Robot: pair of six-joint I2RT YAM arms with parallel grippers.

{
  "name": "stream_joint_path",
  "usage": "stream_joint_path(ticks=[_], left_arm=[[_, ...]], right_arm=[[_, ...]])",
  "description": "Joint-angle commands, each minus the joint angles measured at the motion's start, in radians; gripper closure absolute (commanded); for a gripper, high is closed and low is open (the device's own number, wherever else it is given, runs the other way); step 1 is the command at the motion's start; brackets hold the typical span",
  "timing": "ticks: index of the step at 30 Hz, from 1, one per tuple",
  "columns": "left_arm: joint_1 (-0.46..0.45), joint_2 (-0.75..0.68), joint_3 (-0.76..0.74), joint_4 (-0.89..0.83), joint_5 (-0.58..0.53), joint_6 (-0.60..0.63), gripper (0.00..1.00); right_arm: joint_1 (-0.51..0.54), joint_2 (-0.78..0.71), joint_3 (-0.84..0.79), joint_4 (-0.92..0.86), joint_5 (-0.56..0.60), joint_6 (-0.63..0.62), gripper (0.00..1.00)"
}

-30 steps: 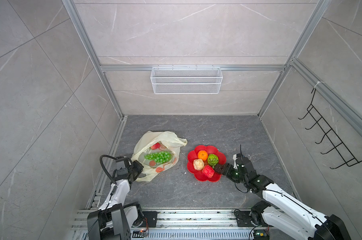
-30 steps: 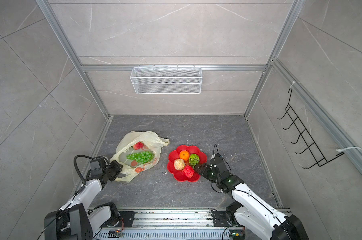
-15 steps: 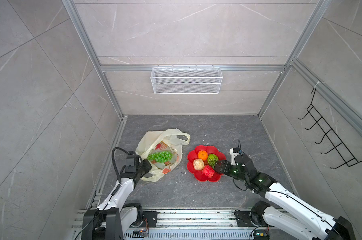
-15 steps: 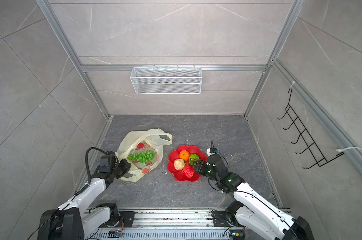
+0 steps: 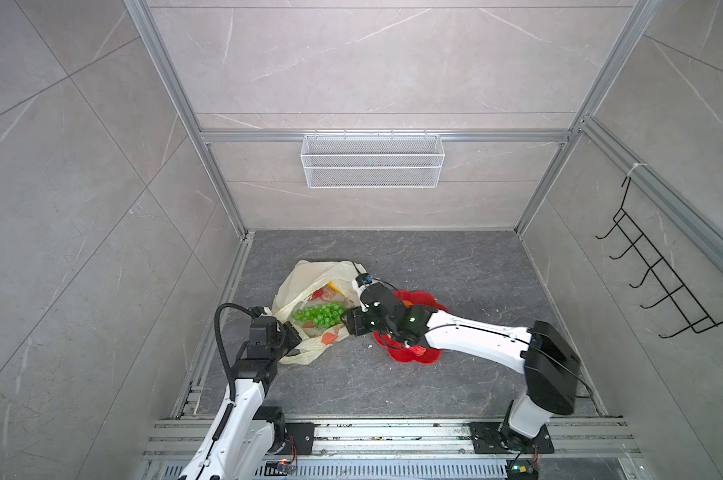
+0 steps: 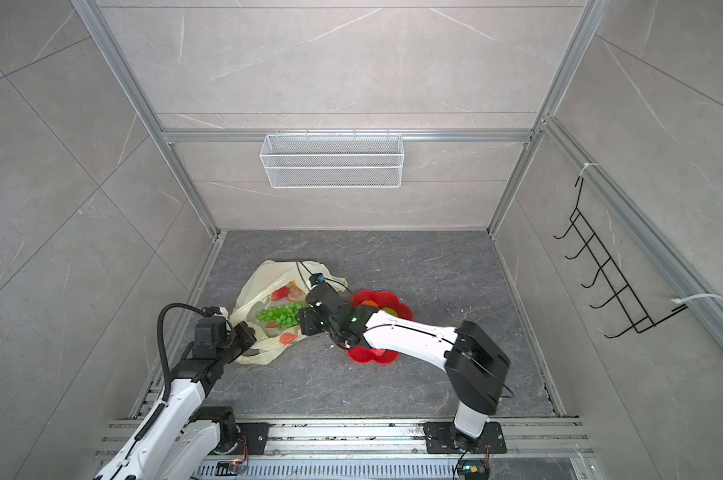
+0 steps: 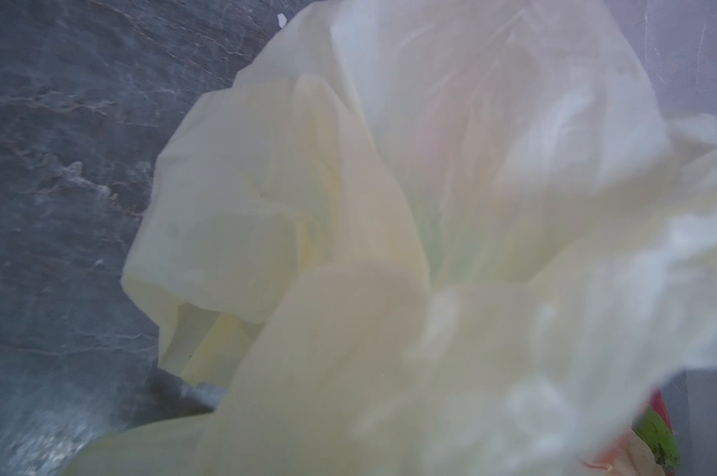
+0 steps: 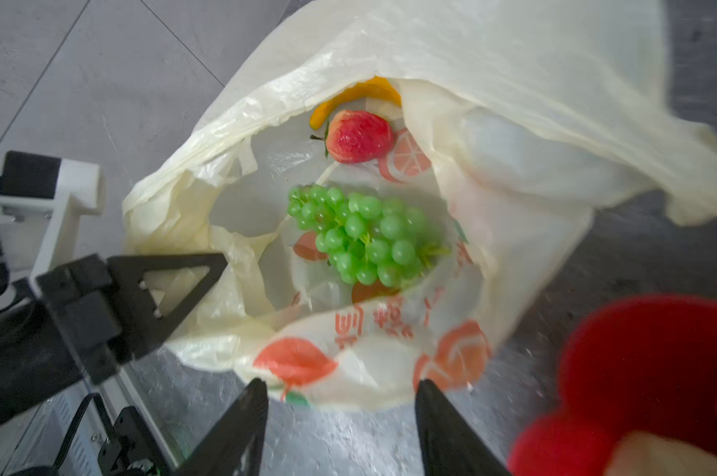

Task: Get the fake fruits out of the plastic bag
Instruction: 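Reach the right gripper back into the bag toward the green grapes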

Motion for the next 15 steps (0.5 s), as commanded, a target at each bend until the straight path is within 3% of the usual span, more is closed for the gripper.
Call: stream_joint_path(ticks=[1,9,15], left_arm=[[-0.002,-0.052,-0.003,-0.094,-0.050,-0.013,1.00],[0.001,-0.043,0.036,-0.118,-0.093,0.060,1.00],[0.002,-0.039,0.019,-0.070,-0.060,0.074,1.00]], right_arm=[[0.007,0.120,0.138,-0.068,-0.030,-0.073,0.42],[0.018,0.394,0.425,-0.139,-0.074,-0.159,0.44],[0.020,0.548,0.615,-0.174,-0.017,-0.224,0.41]])
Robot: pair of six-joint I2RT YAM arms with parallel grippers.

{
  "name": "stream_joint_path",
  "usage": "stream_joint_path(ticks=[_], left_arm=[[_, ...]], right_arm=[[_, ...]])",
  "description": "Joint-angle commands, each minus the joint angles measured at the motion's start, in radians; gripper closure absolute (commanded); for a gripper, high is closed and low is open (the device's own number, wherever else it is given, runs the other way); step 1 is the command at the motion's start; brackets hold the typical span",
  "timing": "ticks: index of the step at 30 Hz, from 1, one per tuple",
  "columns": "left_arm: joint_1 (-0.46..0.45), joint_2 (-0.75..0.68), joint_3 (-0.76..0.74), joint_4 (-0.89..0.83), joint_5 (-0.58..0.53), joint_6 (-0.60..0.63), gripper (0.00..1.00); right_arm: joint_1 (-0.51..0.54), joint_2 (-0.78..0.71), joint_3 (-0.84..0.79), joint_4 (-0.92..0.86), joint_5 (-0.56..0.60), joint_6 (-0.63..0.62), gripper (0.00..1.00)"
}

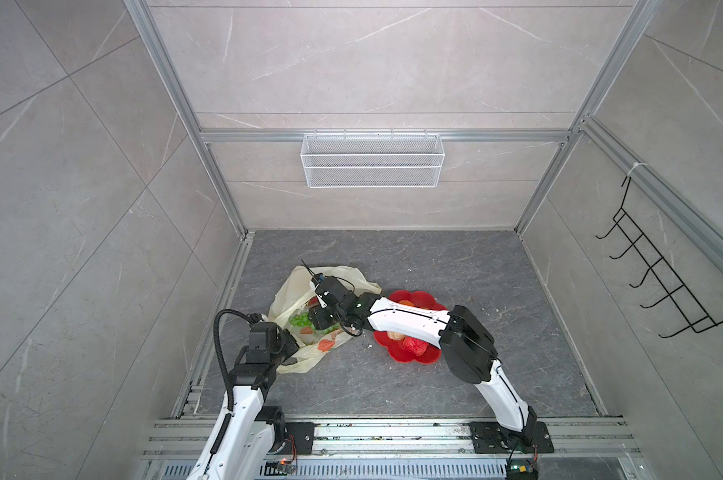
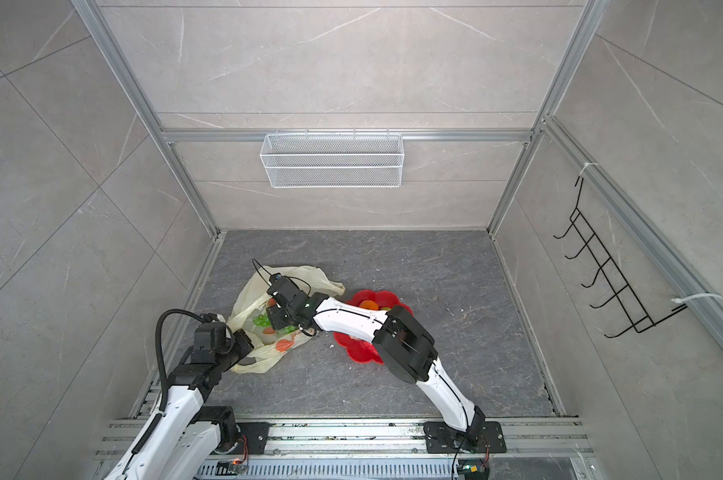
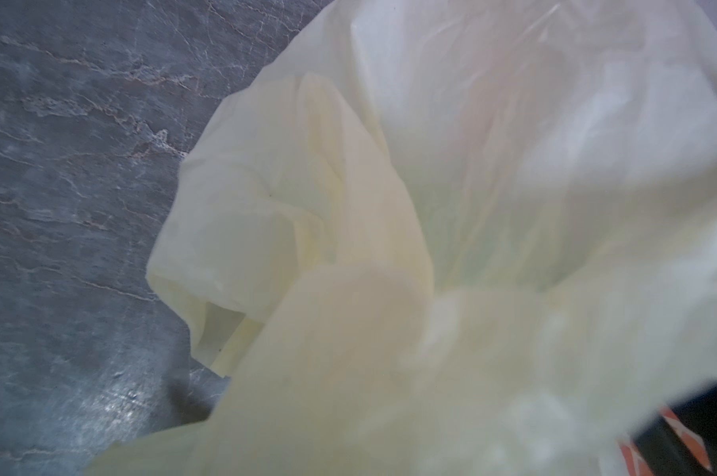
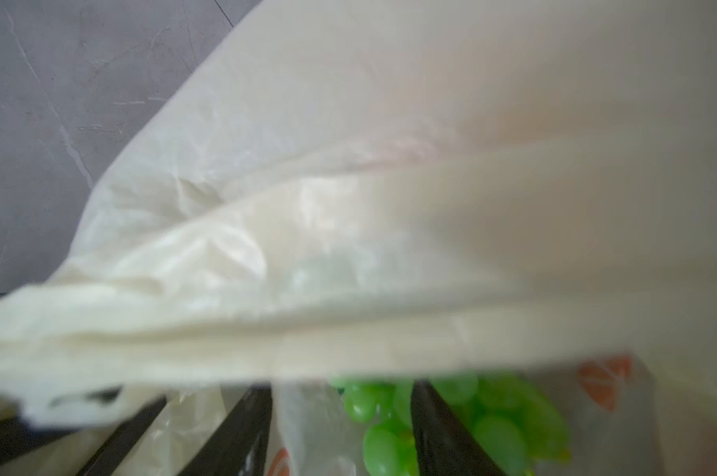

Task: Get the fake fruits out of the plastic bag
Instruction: 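Reach the right gripper back into the bag toward the green grapes, then push the right gripper deep into the bag and grasp the red pear-shaped fruit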

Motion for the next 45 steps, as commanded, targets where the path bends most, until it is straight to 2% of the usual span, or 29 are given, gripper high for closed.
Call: stream_joint_path(ticks=[1,11,22,27,36,45], left_arm=[[0.001,-0.007,0.019,0.036,0.005,0.040,1.00],[0.001,-0.089,-0.009,0.041,0.027,0.049,1.00],[0.001,-0.173,-0.032,0.035,0.026,0.053,1.00],[0.001,-0.175,-0.032,0.035,0.025,0.052,1.00],[0.000,-0.177,-0.034,0.036,0.020,0.050,1.00],[0.001,-0.171,-0.033,0.038,0.017,0.050,1.00]], right_arm=[[0.005,0.078,0.110,-0.050,0.056,-0.065,0.39],[0.003,0.329,0.486,-0.193,0.185,-0.145,0.24],[-0.002,0.487,0.763,-0.297,0.224,-0.202,0.14],[-0.016,0.515,0.796,-0.310,0.196,-0.215,0.11],[-0.049,0.586,0.886,-0.349,-0.027,-0.196,0.13],[-0.050,0.553,0.840,-0.354,0.012,-0.178,0.22]])
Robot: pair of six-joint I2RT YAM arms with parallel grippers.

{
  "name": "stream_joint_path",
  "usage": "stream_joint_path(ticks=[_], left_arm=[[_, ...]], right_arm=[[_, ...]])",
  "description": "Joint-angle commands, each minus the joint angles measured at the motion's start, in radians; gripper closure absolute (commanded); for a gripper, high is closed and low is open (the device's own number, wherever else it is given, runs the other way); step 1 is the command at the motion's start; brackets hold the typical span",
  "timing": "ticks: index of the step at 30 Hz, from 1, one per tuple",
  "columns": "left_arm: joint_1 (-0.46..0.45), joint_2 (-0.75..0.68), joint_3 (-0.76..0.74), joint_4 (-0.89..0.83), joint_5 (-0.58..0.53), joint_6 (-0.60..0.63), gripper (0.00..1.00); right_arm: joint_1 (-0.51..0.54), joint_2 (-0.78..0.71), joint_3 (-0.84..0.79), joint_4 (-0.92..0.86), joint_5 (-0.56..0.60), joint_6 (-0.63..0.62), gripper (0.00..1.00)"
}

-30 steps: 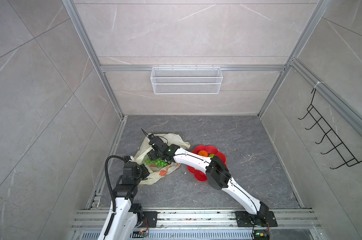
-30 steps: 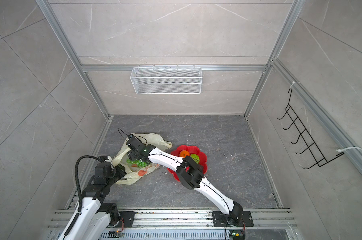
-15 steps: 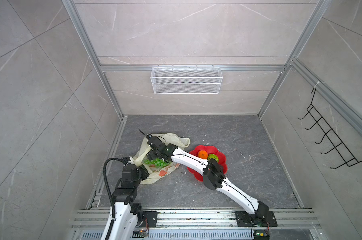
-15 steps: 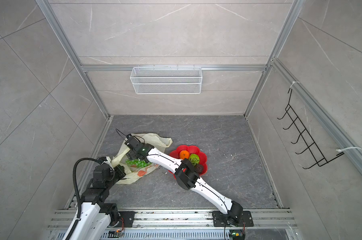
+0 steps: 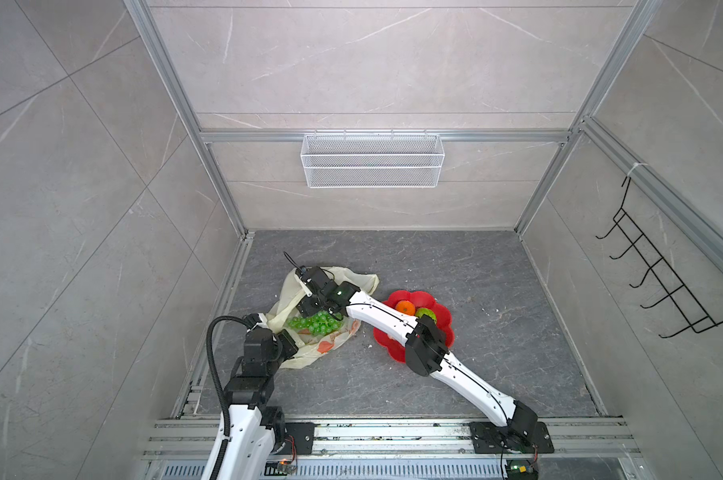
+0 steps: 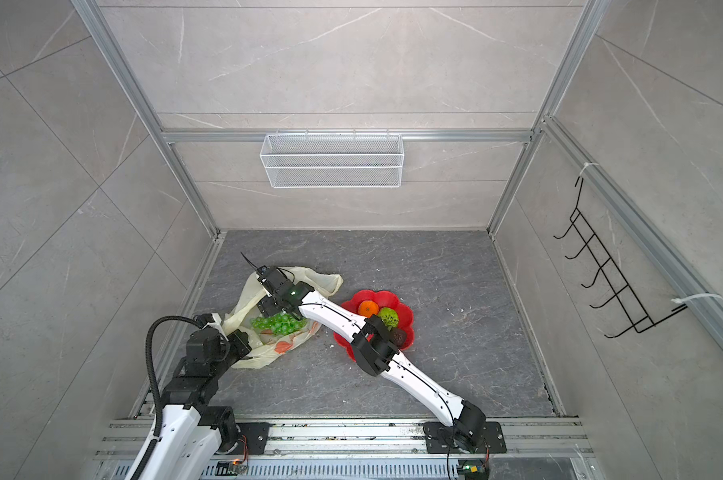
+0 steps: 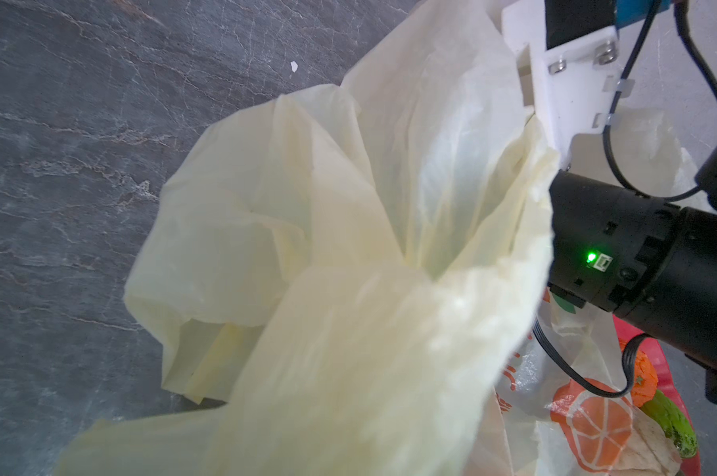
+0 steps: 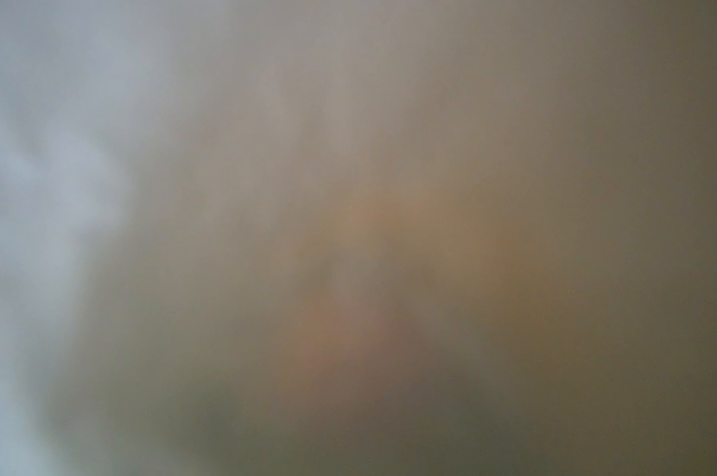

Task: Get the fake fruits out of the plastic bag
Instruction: 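Push the right gripper deep into the bag and grasp the red pear-shaped fruit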

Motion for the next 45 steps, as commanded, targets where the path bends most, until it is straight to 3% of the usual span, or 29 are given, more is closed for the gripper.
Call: stream_joint_path(ticks=[1,6,14,20,24,27,32,41,45], left_arm=[[0.001,0.000,0.002,0.030,0.000,0.026,1.00],[0.001,0.005,-0.001,0.040,0.001,0.025,1.00],[0.001,0.014,0.002,0.041,0.000,0.023,1.00],[0.001,0.014,0.000,0.043,0.000,0.023,1.00],[0.001,0.015,0.000,0.041,0.001,0.023,1.00],[0.001,0.015,0.000,0.043,0.000,0.024,1.00],[0.001,0.010,0.000,0.041,-0.002,0.023,1.00],[0.001,0.008,0.000,0.041,-0.004,0.024,1.00],[0.001,0.009,0.000,0.042,-0.004,0.024,1.00]], right_arm=[[0.007,-0.017,-0.049,-0.029,0.006,0.018,0.21],[0.018,-0.025,-0.053,-0.059,0.040,-0.004,0.16],[0.048,-0.094,-0.153,0.000,0.111,0.032,0.26],[0.045,-0.025,-0.043,-0.020,0.176,0.098,0.38],[0.043,-0.017,-0.036,0.005,0.140,0.107,0.43],[0.043,-0.027,-0.054,0.027,0.094,0.093,0.41],[0.029,-0.022,-0.055,0.039,0.062,0.087,0.30],[0.006,0.060,0.024,0.034,-0.061,0.076,0.21],[0.001,0.072,0.031,0.033,-0.078,0.080,0.26]])
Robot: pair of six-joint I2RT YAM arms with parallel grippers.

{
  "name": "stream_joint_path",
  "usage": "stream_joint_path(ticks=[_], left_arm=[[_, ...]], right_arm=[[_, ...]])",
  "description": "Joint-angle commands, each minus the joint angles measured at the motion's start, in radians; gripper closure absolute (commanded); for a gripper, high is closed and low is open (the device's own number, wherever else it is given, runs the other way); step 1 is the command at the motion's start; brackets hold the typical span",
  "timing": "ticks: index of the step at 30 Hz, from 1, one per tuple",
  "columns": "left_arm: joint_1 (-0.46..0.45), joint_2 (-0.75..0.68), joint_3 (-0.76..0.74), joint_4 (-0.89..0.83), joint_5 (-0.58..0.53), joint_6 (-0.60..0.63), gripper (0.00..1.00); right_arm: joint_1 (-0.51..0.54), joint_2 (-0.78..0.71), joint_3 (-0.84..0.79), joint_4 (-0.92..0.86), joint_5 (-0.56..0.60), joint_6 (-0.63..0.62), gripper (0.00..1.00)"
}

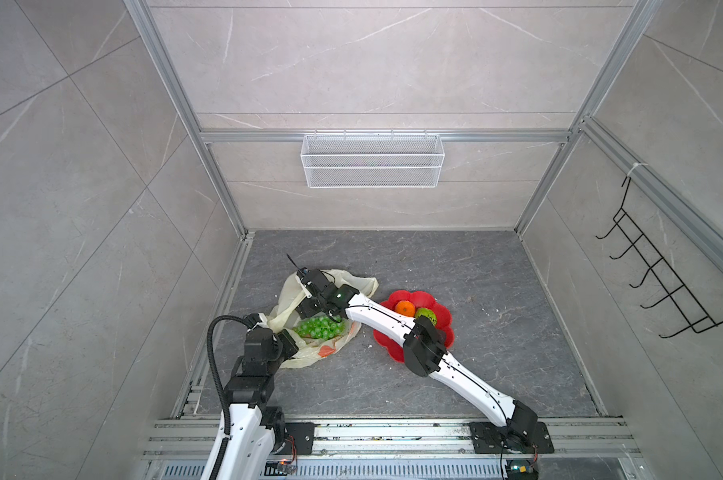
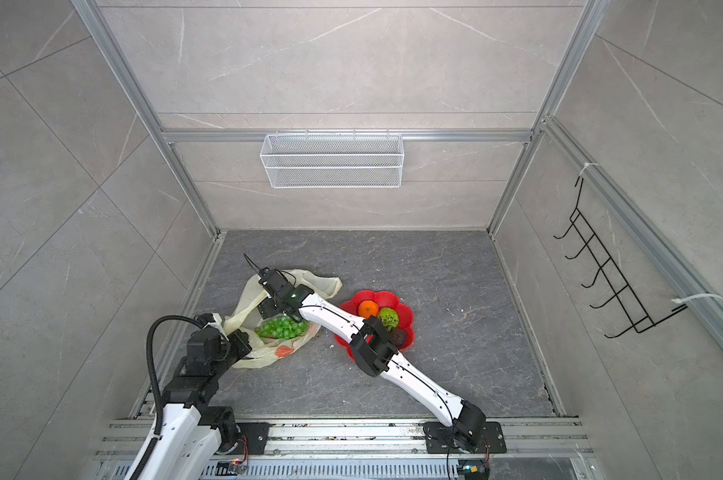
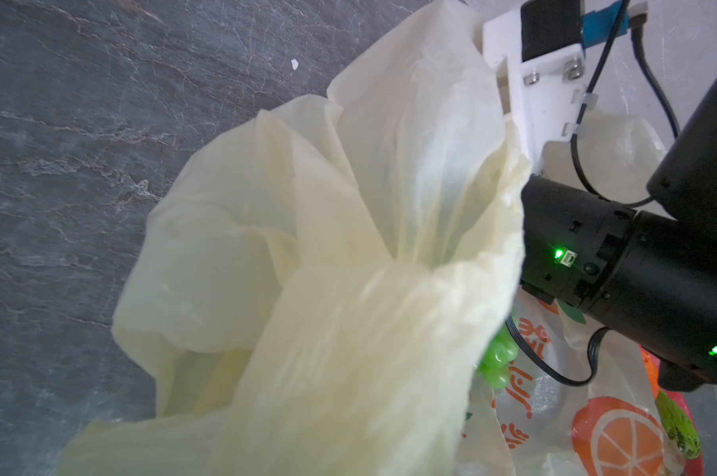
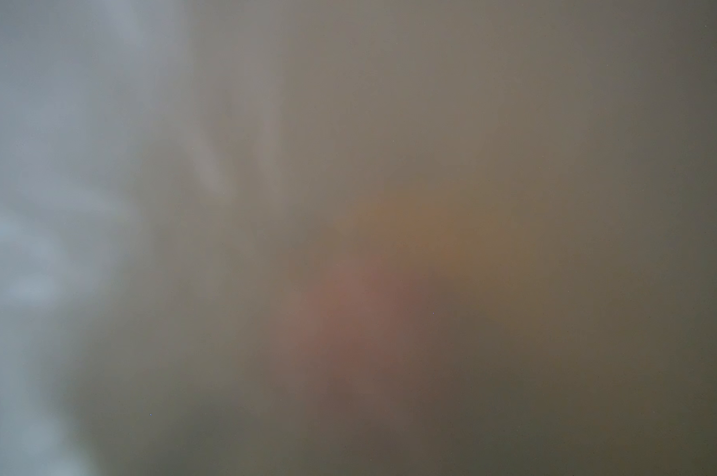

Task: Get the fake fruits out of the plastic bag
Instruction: 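Push the right gripper deep into the bag and grasp the red pear-shaped fruit, then lift the red pear-shaped fruit out and carry it over the red plate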

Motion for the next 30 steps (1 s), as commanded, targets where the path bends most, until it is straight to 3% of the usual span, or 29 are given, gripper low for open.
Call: stream_joint_path(ticks=[1,11,16,24,30], left_arm=[[0.001,-0.003,0.001,0.035,-0.004,0.025,1.00],[0.000,0.004,0.002,0.037,-0.002,0.024,1.00],[0.001,0.014,0.003,0.040,-0.003,0.024,1.00],[0.001,0.055,0.009,0.065,-0.001,0.020,1.00],[0.001,0.208,0.053,0.126,-0.006,0.000,1.00]], right_arm=[[0.002,0.034,0.024,-0.016,-0.038,0.003,0.28],[0.000,-0.038,-0.036,0.020,-0.002,0.028,0.52],[0.005,-0.103,-0.098,0.022,-0.003,0.025,0.54],[0.016,-0.373,-0.488,0.165,0.001,-0.001,0.54],[0.028,-0.560,-0.769,0.271,0.011,-0.016,0.53]])
